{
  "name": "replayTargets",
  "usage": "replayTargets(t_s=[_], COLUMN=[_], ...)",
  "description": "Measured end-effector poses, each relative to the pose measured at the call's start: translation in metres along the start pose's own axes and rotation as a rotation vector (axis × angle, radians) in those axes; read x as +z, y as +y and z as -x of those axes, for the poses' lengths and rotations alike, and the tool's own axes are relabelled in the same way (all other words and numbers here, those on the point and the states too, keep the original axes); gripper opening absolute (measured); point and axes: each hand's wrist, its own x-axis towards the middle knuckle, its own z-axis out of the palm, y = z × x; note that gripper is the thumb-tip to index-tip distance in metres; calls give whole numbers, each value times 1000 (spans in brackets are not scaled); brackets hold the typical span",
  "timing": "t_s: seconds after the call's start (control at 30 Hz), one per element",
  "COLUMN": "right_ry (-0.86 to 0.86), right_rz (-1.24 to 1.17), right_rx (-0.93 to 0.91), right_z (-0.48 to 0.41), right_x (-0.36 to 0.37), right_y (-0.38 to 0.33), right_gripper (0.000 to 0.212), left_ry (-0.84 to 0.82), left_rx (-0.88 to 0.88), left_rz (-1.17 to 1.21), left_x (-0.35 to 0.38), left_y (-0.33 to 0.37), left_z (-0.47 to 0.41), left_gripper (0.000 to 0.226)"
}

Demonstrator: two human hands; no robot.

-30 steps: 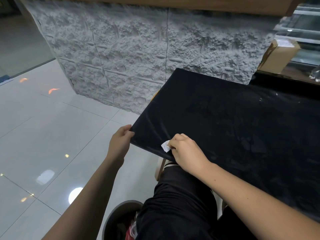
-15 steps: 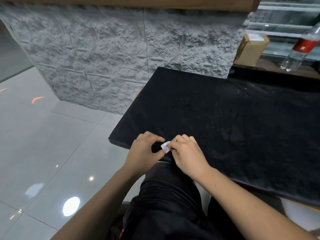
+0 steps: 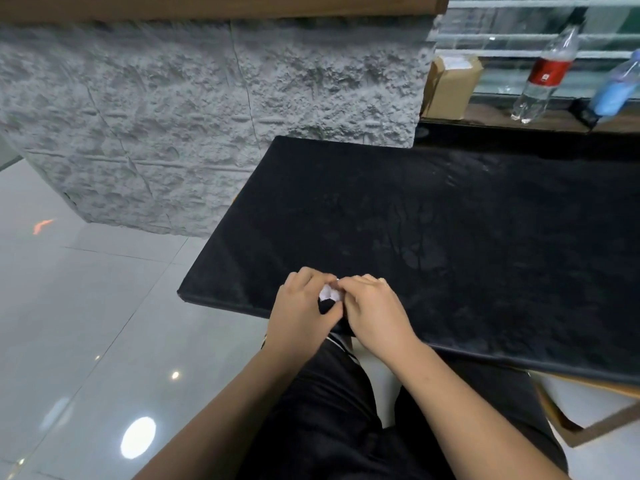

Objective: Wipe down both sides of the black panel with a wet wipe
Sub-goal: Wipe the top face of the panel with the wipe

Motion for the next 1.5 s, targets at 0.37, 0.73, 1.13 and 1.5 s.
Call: replayTargets(t_s=[0.37, 0.73, 1.13, 1.5], right_ry=[194, 74, 75, 73], right_rz=[21, 43, 87, 113], right_rx=[149, 190, 200, 201], right_z=[-1, 2, 4, 3], right_x=[-26, -19, -18, -16], right_y=[43, 72, 69, 69], right_gripper=[28, 38, 39, 40], left_ry=[-3, 43, 97, 62], left_rx=[-25, -98, -351, -230], left_rz=[-68, -260, -274, -174], left_x=[10, -27, -43, -15], left_y=[-3, -51, -78, -37], left_z=[-8, -24, -47, -42], left_gripper=[11, 10, 10, 15])
